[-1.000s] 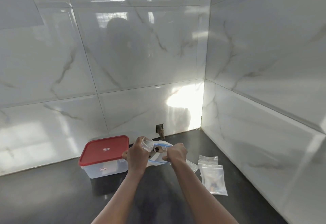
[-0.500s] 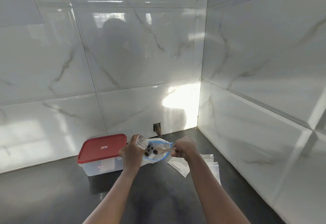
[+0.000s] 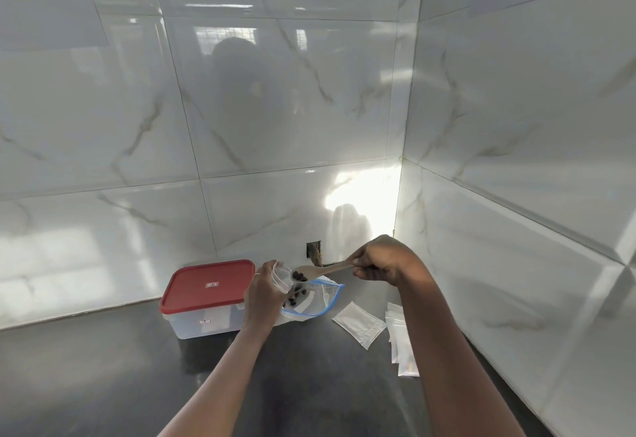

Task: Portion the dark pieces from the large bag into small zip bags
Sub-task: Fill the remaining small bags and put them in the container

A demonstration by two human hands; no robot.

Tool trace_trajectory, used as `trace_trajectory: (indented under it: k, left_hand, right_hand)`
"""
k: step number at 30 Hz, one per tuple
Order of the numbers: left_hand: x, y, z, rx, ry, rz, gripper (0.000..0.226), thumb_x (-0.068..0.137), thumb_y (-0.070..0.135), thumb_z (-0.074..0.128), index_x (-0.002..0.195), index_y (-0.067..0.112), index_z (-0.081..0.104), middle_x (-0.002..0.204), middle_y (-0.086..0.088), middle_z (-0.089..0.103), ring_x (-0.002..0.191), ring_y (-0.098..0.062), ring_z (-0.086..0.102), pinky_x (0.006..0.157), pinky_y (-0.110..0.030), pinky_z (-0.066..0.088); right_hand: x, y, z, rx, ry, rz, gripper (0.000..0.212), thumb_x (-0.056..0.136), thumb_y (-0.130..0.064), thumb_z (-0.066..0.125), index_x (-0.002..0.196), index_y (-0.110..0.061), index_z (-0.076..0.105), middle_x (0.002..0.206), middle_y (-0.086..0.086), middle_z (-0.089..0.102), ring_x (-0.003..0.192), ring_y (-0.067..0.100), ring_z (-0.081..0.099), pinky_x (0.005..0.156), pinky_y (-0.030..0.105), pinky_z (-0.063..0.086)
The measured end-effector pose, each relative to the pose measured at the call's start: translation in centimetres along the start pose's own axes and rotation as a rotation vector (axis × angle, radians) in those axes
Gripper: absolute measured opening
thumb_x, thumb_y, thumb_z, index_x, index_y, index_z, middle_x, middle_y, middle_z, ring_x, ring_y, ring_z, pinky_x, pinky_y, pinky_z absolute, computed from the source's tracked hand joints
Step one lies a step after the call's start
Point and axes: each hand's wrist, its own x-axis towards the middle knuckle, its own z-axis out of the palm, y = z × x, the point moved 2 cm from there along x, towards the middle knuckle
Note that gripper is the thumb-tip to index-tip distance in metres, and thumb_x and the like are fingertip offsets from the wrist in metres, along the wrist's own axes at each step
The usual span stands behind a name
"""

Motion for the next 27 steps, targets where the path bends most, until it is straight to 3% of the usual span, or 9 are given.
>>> trace_trajectory:
  k: [2,4,9,15,22,27]
  left_hand:
    - [0.1,0.1,0.4,-0.010,-0.019,0.025,0.046,0.077,0.018,0.074,0.119,0.012,0.056,0.113,-0.005,0.063,0.103,-0.027,0.057,0.081,-0.027,0.038]
    - [0.0,0.1,0.6,-0.018,-0.030,0.032,0.048,0.076,0.018,0.076,0.119,0.011,0.056,0.116,-0.005,0.062,0.105,-0.025,0.055,0.080,-0.024,0.036]
    - [-0.3,0.0,0.5,0.014,-0.020,0.036,0.057,0.075,0.018,0.077,0.124,0.007,0.052,0.121,-0.010,0.058,0.110,-0.029,0.052,0.084,-0.026,0.036]
    - [-0.4,-0.2,0.5,-0.015,-0.022,0.010,0.058,0.071,0.015,0.078,0.123,0.007,0.052,0.119,-0.011,0.056,0.110,-0.030,0.051,0.088,-0.033,0.038]
    - [-0.5,0.0,0.3,-0.050,-0.036,0.002,0.054,0.072,0.015,0.077,0.120,0.006,0.052,0.115,-0.010,0.056,0.107,-0.026,0.050,0.079,-0.021,0.031]
    - [-0.4,-0.1,0.1,-0.059,-0.029,-0.013,0.052,0.077,0.013,0.074,0.124,0.006,0.052,0.120,-0.010,0.057,0.111,-0.024,0.050,0.075,-0.014,0.026]
  right_hand:
    - [-0.1,-0.3,0.6,-0.009,-0.004,-0.024,0.022,0.090,0.016,0.044,0.099,0.017,0.063,0.062,0.011,0.054,0.032,0.009,0.052,0.039,0.015,0.049]
    - [-0.2,-0.4,1.2,-0.012,-0.006,-0.053,0.024,0.090,0.016,0.043,0.105,0.018,0.062,0.062,0.012,0.055,0.030,0.008,0.053,0.040,0.015,0.050]
    - [-0.2,-0.6,2.3,-0.032,0.025,-0.099,0.025,0.090,0.015,0.042,0.102,0.017,0.063,0.064,0.013,0.055,0.048,0.019,0.053,0.041,0.017,0.051]
    - [-0.4,-0.6,3.5,-0.072,0.053,-0.143,0.026,0.087,0.015,0.042,0.096,0.015,0.066,0.065,0.012,0.055,0.050,0.019,0.051,0.045,0.019,0.051]
    - [-0.3,-0.7,3.5,-0.101,0.095,-0.152,0.024,0.088,0.014,0.042,0.094,0.015,0.065,0.066,0.013,0.056,0.049,0.020,0.053,0.042,0.018,0.051]
    - [0.0,-0.8,3.2,-0.163,0.151,-0.172,0.026,0.085,0.013,0.042,0.085,0.009,0.067,0.065,0.016,0.060,0.049,0.021,0.056,0.050,0.024,0.054]
